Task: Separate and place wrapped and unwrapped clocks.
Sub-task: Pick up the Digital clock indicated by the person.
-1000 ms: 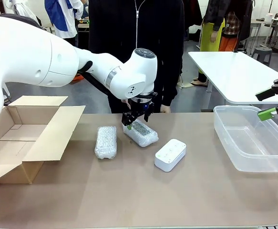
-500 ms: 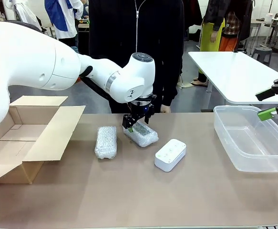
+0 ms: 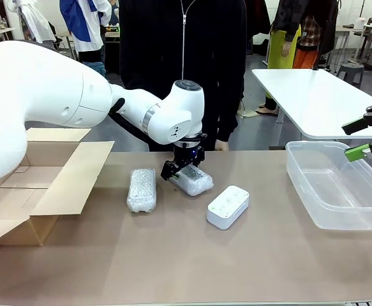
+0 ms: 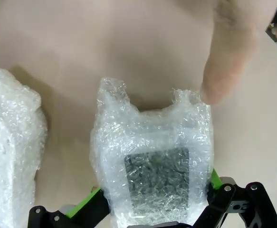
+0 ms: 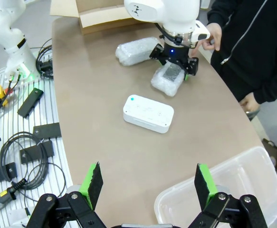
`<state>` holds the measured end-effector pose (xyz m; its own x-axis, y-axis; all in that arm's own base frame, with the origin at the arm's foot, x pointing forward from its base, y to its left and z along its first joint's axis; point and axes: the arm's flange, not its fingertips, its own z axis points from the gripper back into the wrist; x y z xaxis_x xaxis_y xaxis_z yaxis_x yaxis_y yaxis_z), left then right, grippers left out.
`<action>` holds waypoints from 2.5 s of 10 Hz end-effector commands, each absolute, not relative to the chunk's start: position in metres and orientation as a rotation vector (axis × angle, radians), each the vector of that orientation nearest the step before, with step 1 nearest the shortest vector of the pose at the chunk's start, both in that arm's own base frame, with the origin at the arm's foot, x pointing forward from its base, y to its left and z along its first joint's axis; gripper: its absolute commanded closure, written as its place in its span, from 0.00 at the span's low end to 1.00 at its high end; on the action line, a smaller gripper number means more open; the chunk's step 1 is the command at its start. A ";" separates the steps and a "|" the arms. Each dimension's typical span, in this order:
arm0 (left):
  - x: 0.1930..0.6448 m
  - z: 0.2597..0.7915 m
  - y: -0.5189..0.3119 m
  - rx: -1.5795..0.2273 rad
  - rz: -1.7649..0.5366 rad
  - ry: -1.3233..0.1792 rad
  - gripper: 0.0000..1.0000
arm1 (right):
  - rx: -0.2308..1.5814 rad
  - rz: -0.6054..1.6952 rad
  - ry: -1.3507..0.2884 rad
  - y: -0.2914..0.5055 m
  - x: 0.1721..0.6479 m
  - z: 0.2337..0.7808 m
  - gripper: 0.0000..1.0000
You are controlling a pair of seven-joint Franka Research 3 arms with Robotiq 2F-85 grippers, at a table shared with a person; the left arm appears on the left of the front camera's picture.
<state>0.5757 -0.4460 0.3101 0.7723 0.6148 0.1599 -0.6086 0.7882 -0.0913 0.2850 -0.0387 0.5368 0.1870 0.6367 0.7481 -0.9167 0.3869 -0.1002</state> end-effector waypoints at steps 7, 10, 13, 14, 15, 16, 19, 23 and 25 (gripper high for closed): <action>0.590 0.303 -0.446 -0.174 0.522 -0.249 0.00 | 0.448 1.149 -0.824 -0.038 0.288 0.538 0.00; 0.586 0.297 -0.438 -0.142 0.400 -0.364 0.19 | 0.448 1.149 -0.824 -0.038 0.288 0.538 0.00; 0.585 0.296 -0.439 -0.145 0.402 -0.341 0.48 | 0.448 1.149 -0.824 -0.038 0.288 0.538 0.00; 0.585 0.295 -0.439 -0.145 0.395 -0.334 0.58 | 0.448 1.149 -0.824 -0.038 0.288 0.538 0.00; 0.584 0.296 -0.439 -0.156 0.375 -0.325 0.67 | 0.448 1.149 -0.824 -0.038 0.288 0.538 0.00; 0.583 0.297 -0.440 -0.179 0.347 -0.312 0.78 | 0.448 1.149 -0.824 -0.038 0.288 0.538 0.00; 0.581 0.299 -0.438 -0.186 0.317 -0.295 1.00 | 0.448 1.149 -0.824 -0.038 0.288 0.538 0.00; 0.571 0.323 -0.440 -0.227 0.144 -0.216 0.35 | 0.448 1.149 -0.824 -0.038 0.288 0.538 0.00; 0.570 0.333 -0.438 -0.229 0.084 -0.204 0.35 | 0.448 1.149 -0.824 -0.038 0.288 0.538 0.00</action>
<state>0.5775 -0.4496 0.3294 0.9621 0.1420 0.2328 -0.0876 0.9694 -0.2293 0.2850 -0.0387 0.5367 0.1867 0.6371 0.7479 -0.9167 0.3867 -0.1005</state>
